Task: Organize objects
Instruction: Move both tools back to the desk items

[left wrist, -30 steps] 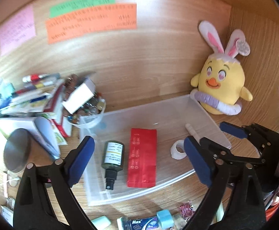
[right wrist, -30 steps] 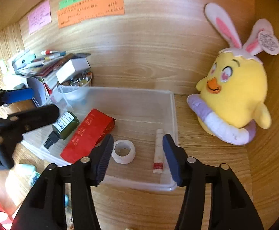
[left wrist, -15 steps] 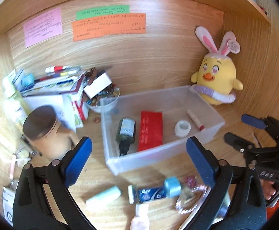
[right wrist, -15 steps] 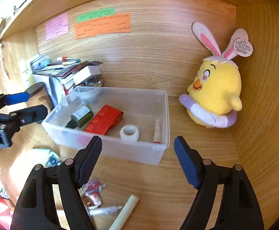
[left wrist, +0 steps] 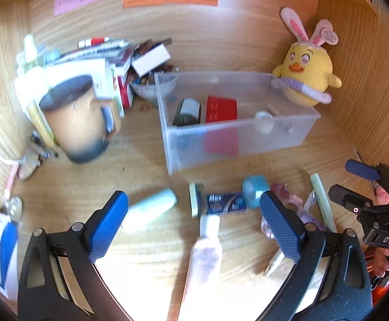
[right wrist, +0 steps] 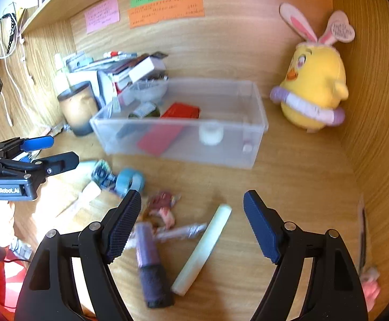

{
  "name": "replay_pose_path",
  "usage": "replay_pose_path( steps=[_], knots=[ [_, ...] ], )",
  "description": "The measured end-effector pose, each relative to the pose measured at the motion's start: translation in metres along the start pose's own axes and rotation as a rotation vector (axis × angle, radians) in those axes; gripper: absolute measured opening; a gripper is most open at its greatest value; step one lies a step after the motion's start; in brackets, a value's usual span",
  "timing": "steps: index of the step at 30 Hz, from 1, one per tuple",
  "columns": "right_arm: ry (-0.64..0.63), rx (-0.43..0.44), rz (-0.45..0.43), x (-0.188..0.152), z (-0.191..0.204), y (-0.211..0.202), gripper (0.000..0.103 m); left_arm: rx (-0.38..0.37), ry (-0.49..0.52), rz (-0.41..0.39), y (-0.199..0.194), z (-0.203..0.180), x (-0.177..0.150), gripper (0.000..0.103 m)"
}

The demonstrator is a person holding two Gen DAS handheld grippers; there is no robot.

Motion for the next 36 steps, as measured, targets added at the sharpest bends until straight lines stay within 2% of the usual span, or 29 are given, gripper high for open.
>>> replay_pose_path(
  steps=[9,13,19,24,29,32,35,36],
  knots=[
    [-0.009,0.037,0.074,-0.039,0.018,0.015,0.075,-0.017,-0.005,0.034,0.015,-0.002,-0.025,0.099],
    [-0.032,0.046,0.107,-0.050,0.029,0.024,0.062,-0.050,0.004,0.068,0.023,-0.007,-0.032,0.080],
    [-0.067,0.016,0.099,-0.054,0.035,0.020,0.046,-0.044,0.013,0.084,0.030,-0.009,-0.037,0.069],
    [-0.087,0.004,0.083,-0.050,0.038,0.016,0.045,-0.052,0.012,0.107,0.038,-0.010,-0.038,0.058],
    [-0.101,0.010,0.111,-0.051,0.042,0.023,0.044,-0.073,0.004,0.125,0.045,-0.009,-0.037,0.045],
    [-0.097,0.029,0.132,-0.053,0.042,0.030,0.039,-0.068,0.011,0.120,0.046,-0.010,-0.036,0.041],
    [-0.088,0.041,0.146,-0.053,0.041,0.035,0.028,-0.074,0.018,0.121,0.046,-0.011,-0.036,0.034],
    [-0.083,0.042,0.151,-0.054,0.040,0.037,0.025,-0.079,0.021,0.121,0.046,-0.012,-0.036,0.028]
  ],
)
Point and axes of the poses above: each gripper's, at about its wrist camera, not at the fingertips, and y roughly the way its jaws point, z to its left, x to its top, the point moved 8 cm from there along y, roughly the way its jaws point, and after that the axes turned 15 degrees about z, right-handed, at the moved point
